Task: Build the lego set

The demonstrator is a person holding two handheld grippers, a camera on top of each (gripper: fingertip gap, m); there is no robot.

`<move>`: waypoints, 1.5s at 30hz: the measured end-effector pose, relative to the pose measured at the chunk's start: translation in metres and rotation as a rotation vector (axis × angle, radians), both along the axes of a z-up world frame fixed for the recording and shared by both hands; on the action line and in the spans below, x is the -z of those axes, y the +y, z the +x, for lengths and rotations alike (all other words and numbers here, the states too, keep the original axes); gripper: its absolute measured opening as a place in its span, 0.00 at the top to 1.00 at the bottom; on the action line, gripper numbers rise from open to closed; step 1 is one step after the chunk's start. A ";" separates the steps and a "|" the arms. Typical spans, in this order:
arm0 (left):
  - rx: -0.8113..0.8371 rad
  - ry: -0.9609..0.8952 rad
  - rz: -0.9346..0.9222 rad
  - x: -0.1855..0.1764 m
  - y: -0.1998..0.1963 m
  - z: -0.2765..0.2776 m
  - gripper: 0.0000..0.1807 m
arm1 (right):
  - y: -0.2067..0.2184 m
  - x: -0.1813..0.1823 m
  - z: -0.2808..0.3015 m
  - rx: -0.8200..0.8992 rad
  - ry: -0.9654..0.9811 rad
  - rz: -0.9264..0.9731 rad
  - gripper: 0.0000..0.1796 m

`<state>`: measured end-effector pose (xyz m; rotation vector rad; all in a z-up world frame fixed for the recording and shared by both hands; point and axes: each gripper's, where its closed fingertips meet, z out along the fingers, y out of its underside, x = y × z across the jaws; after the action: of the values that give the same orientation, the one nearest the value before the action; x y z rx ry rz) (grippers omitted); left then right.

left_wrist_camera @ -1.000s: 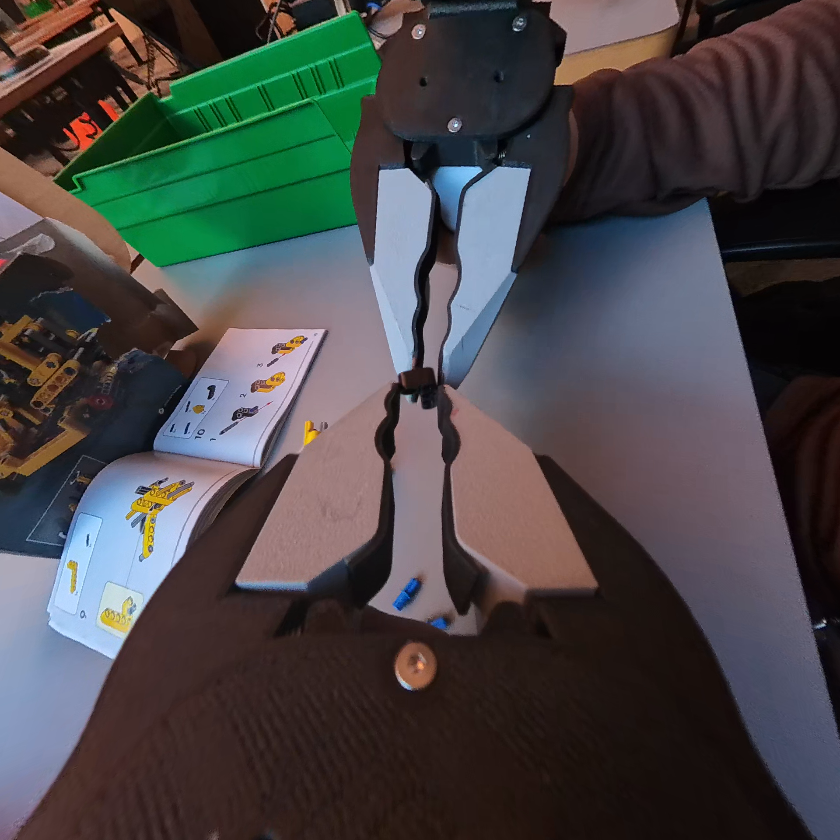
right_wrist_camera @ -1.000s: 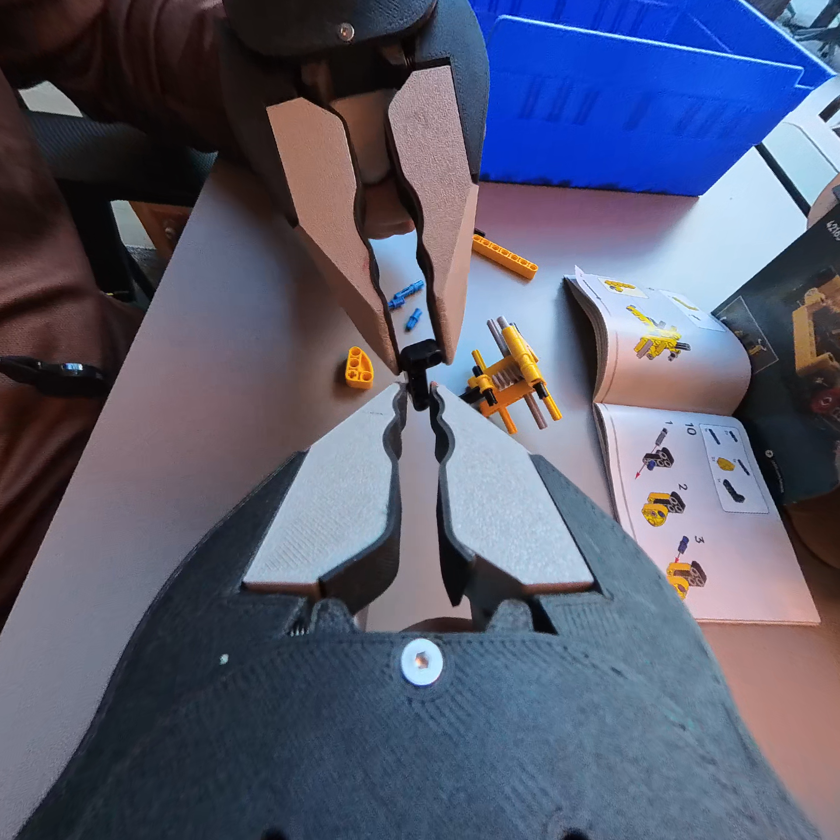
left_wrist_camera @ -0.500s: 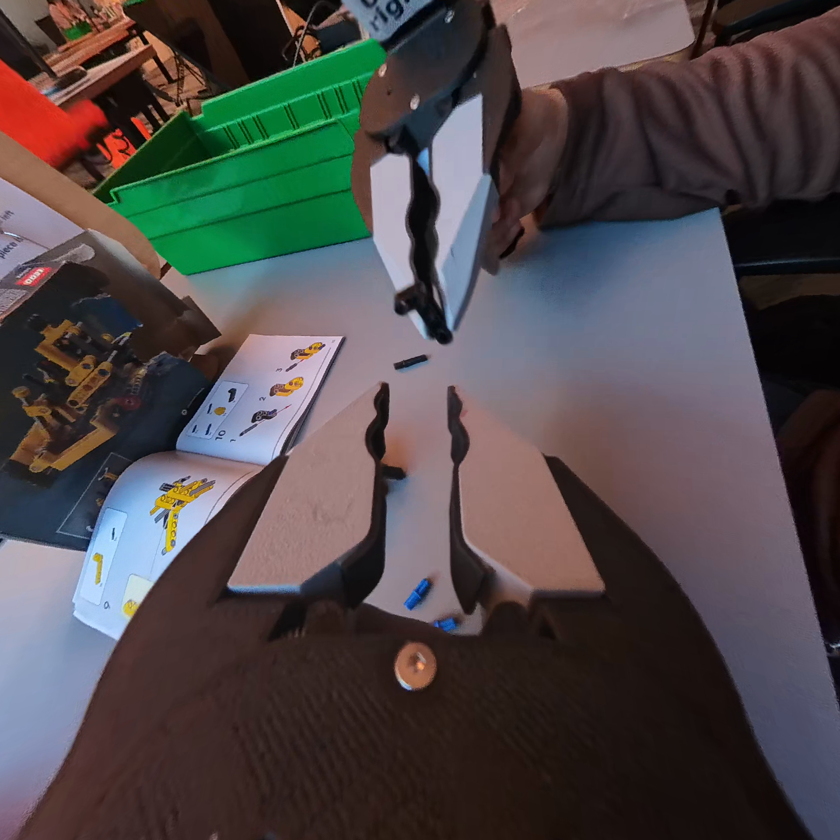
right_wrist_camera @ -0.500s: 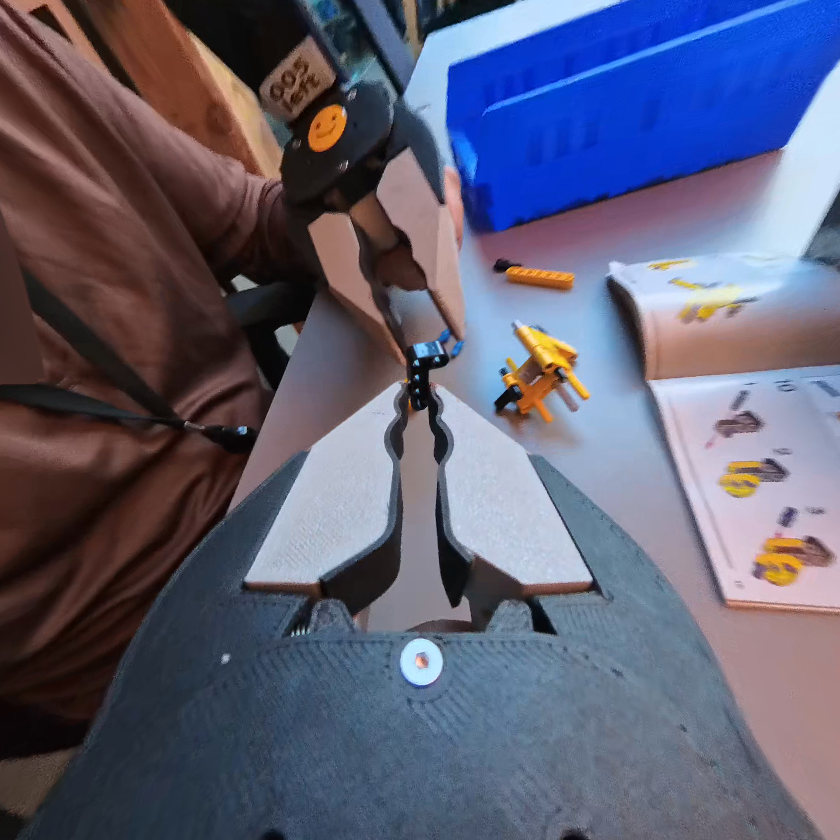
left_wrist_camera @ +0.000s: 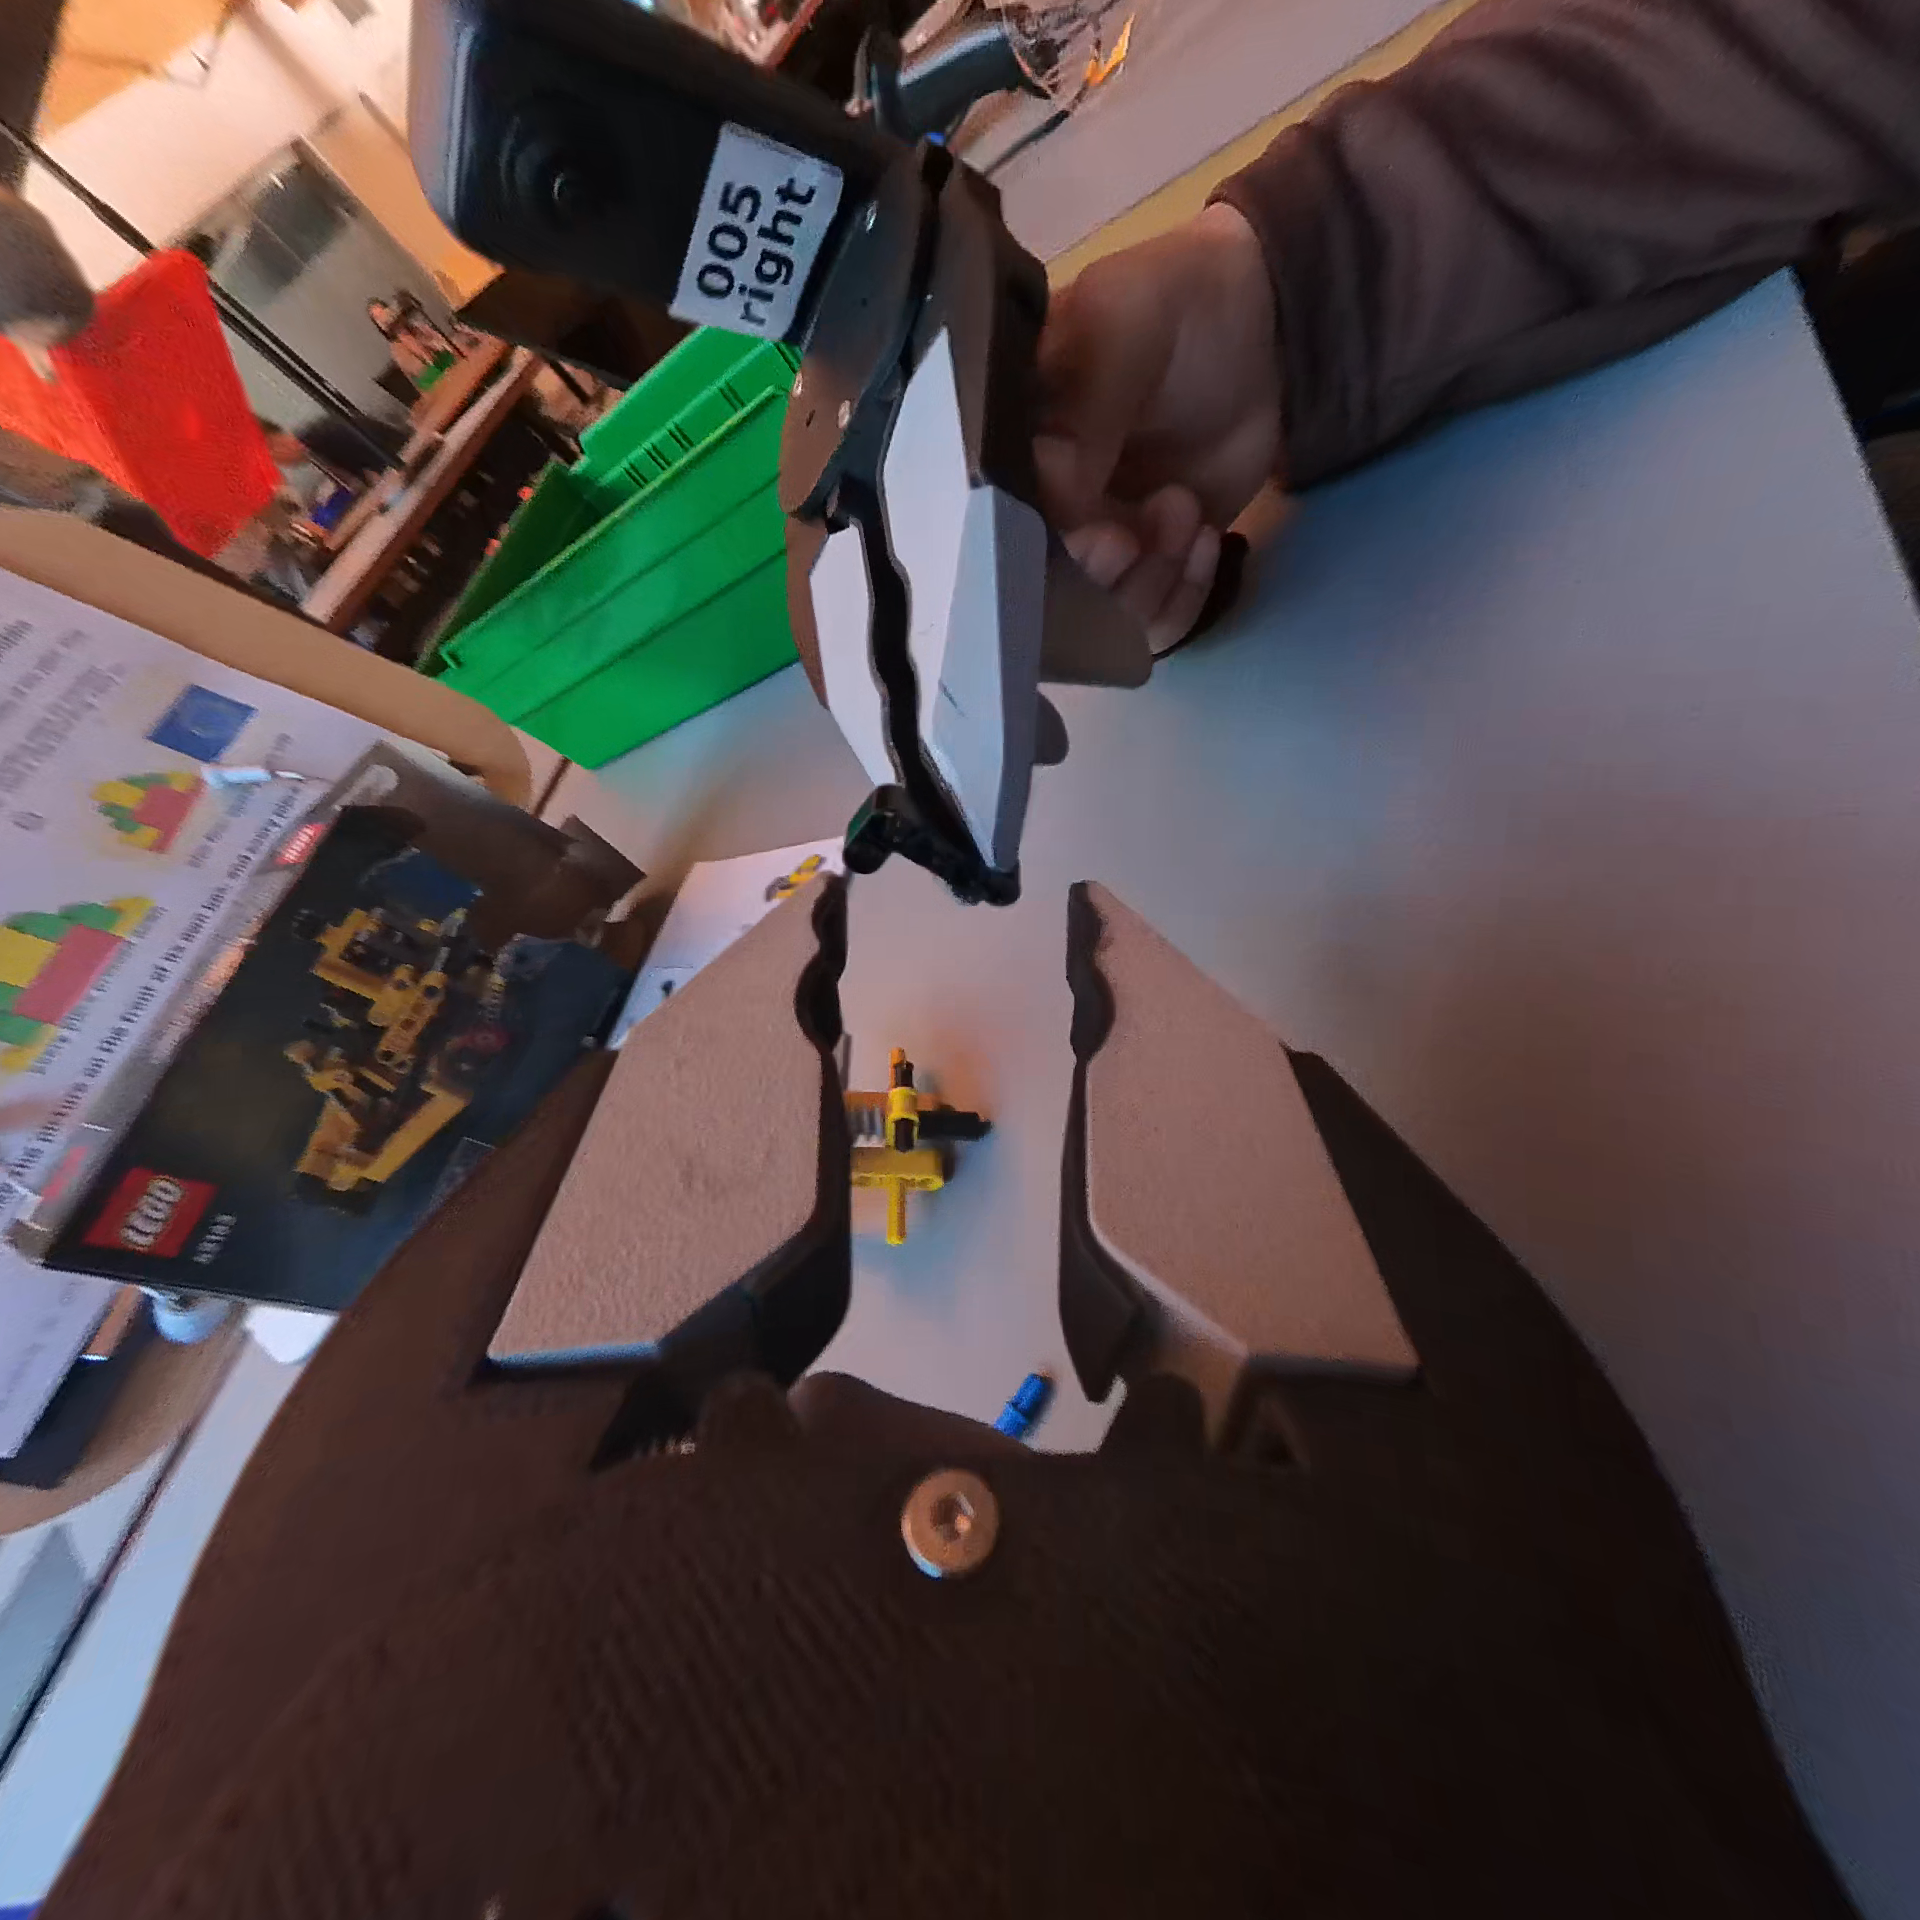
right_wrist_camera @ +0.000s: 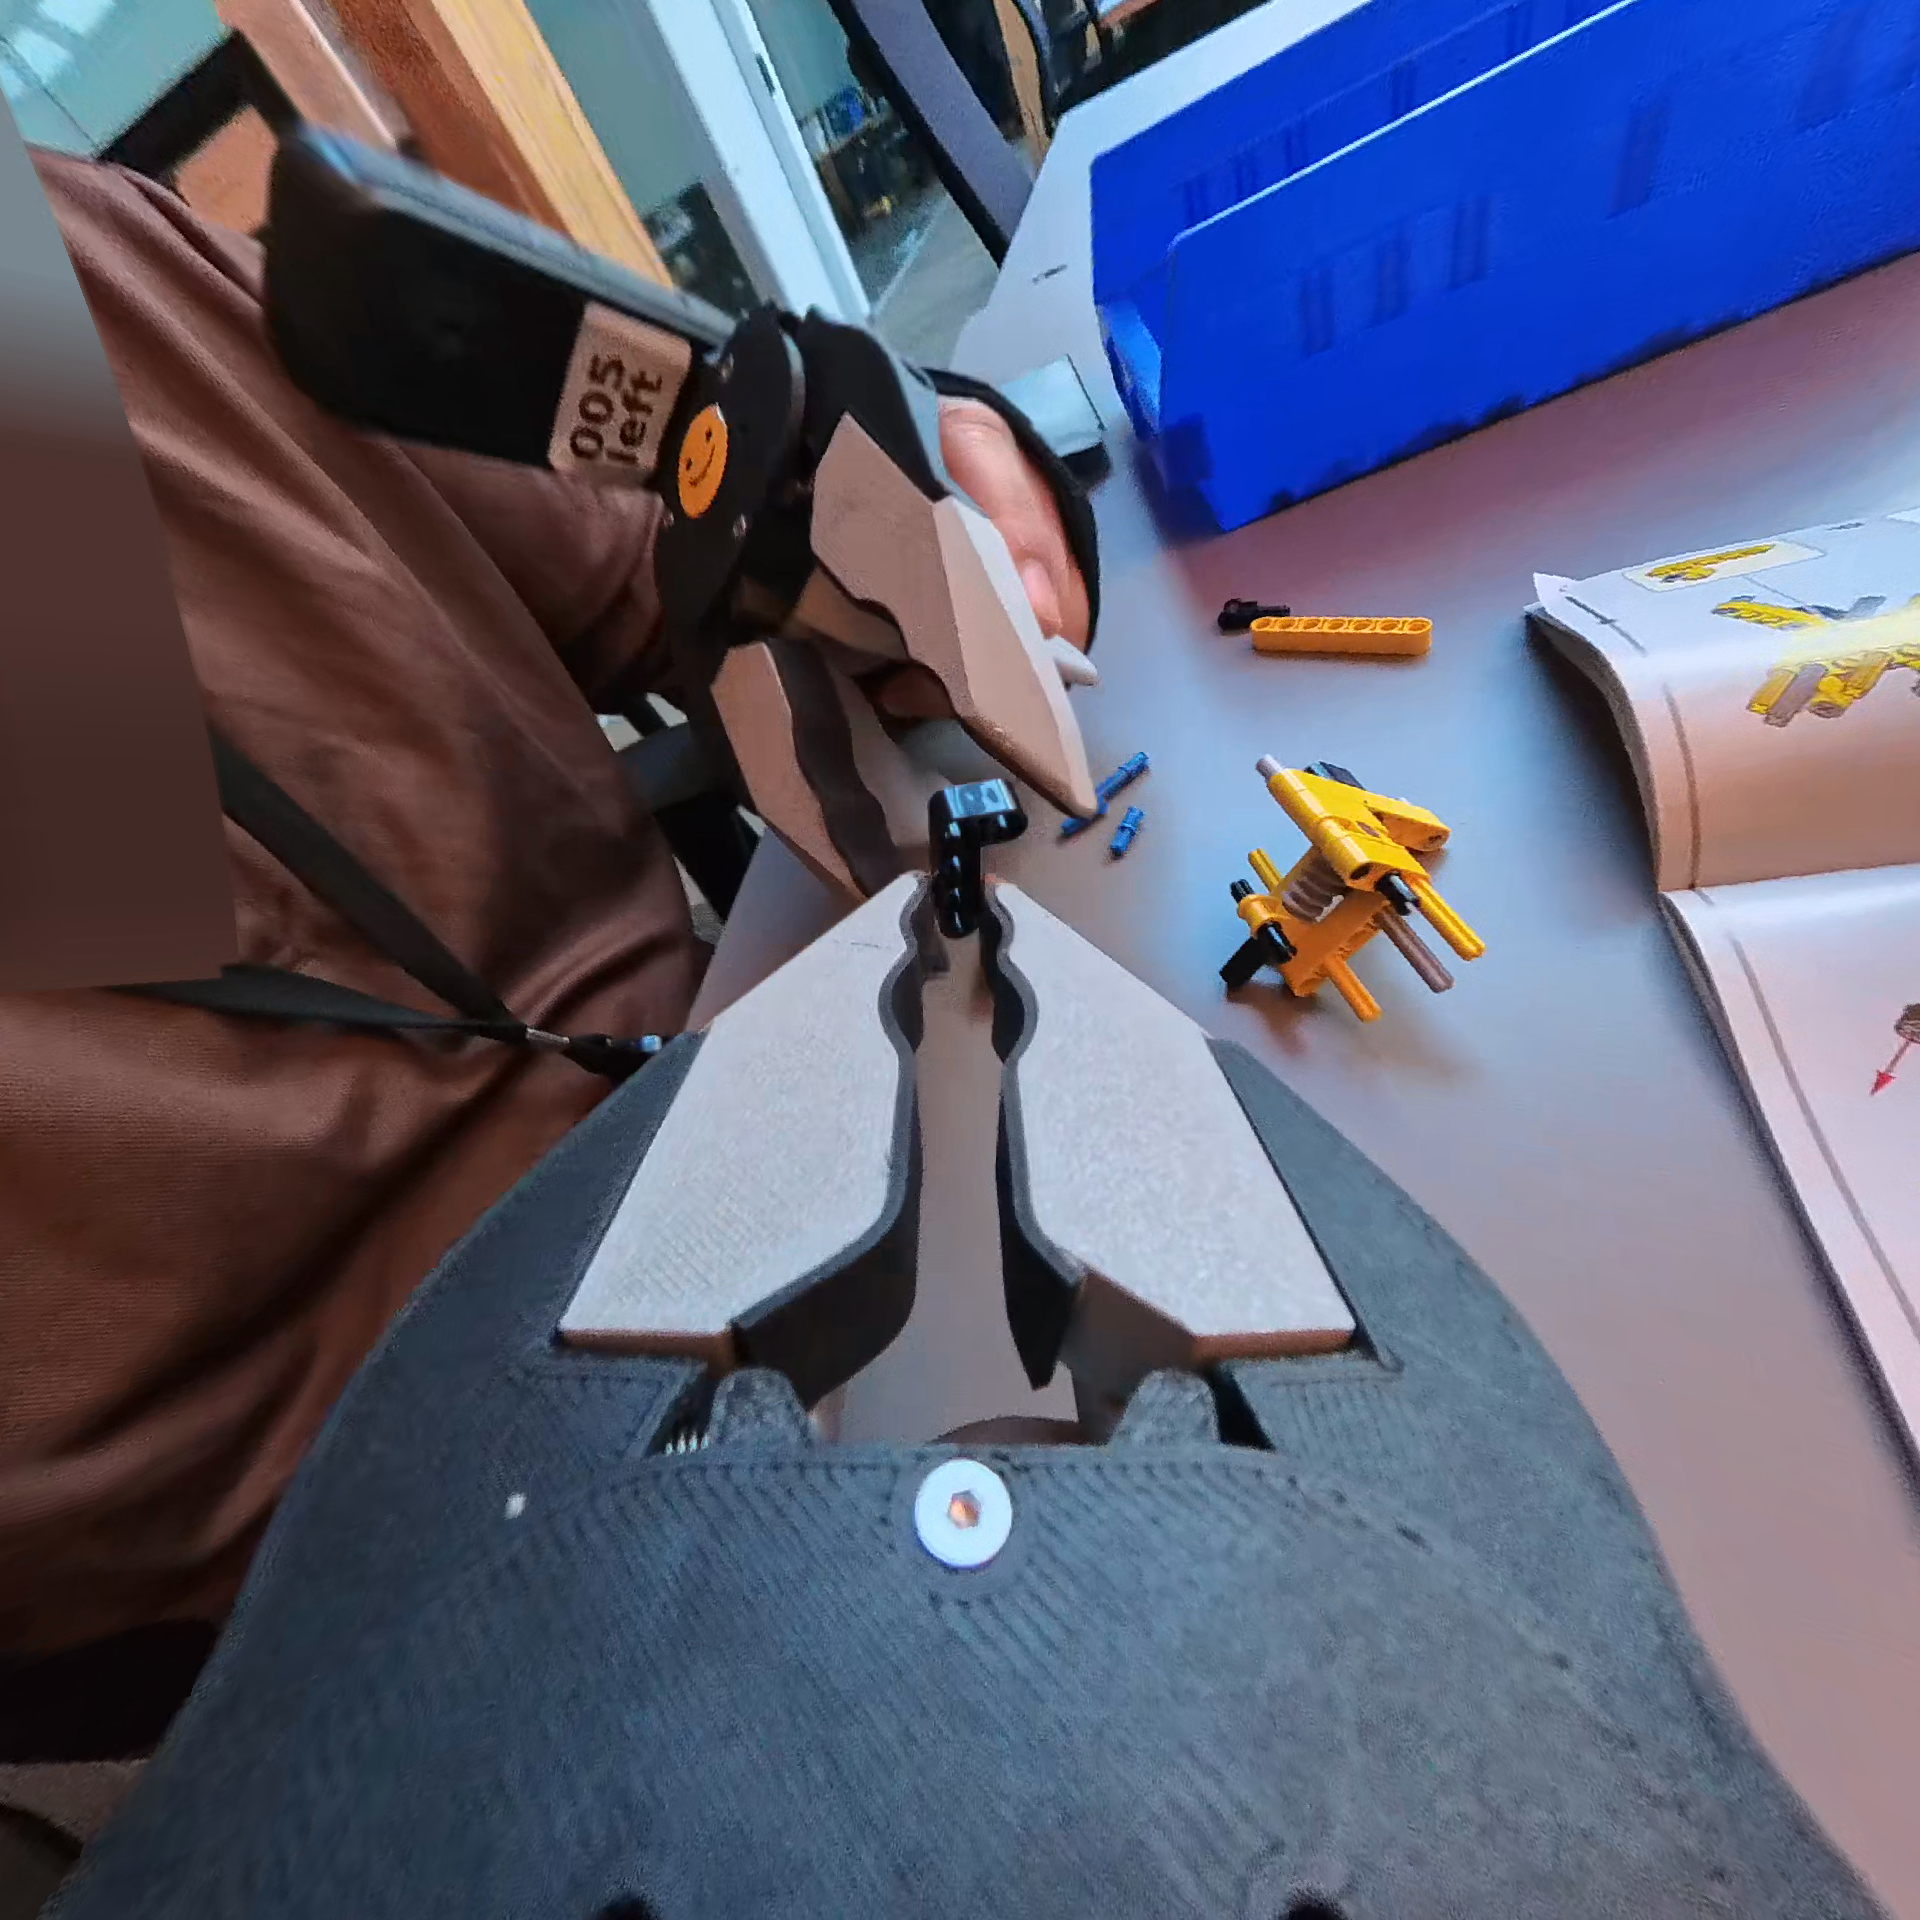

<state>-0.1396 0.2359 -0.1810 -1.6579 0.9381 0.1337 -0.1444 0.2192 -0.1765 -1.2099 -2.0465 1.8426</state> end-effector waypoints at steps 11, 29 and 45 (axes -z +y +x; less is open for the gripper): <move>0.006 0.118 0.135 -0.005 0.000 0.002 0.83 | -0.008 -0.002 0.003 -0.061 -0.075 -0.121 0.97; -0.005 0.076 0.134 -0.012 0.000 -0.004 0.82 | 0.044 -0.002 -0.003 0.166 -0.049 0.009 0.93; -0.107 0.068 0.028 0.004 0.012 -0.027 0.82 | 0.127 0.048 0.080 0.295 -0.174 0.517 0.86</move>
<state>-0.1665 0.2479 -0.1848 -1.6863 0.8940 0.2761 -0.0641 0.3466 -0.2246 -1.4452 -2.0994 1.0229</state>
